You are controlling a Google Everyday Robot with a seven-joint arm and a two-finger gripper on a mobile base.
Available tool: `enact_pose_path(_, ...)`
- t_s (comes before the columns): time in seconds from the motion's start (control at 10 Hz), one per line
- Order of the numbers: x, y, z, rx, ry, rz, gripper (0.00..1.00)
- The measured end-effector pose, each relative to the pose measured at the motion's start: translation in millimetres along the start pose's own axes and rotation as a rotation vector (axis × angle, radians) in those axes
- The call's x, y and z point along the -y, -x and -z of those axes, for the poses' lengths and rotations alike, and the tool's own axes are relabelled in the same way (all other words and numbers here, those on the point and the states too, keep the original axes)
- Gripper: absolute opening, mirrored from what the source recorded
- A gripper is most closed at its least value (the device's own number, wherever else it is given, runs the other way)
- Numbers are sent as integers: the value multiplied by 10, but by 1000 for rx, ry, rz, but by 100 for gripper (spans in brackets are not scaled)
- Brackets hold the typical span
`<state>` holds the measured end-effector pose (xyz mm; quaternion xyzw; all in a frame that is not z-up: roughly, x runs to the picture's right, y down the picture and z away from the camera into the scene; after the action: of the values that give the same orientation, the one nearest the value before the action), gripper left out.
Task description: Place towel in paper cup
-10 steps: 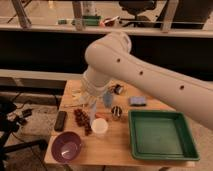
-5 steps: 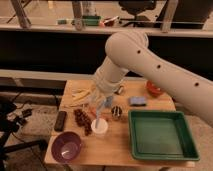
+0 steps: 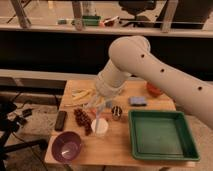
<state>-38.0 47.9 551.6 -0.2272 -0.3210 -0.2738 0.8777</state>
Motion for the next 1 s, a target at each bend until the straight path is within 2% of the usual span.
enact_pose_path(0.2, 2, 36, 26, 12, -1, 0, 0)
enact_pose_path(0.6, -65, 40, 89, 68, -11, -30, 0)
enact_pose_path(1.0, -89, 100, 110, 95, -19, -33, 0)
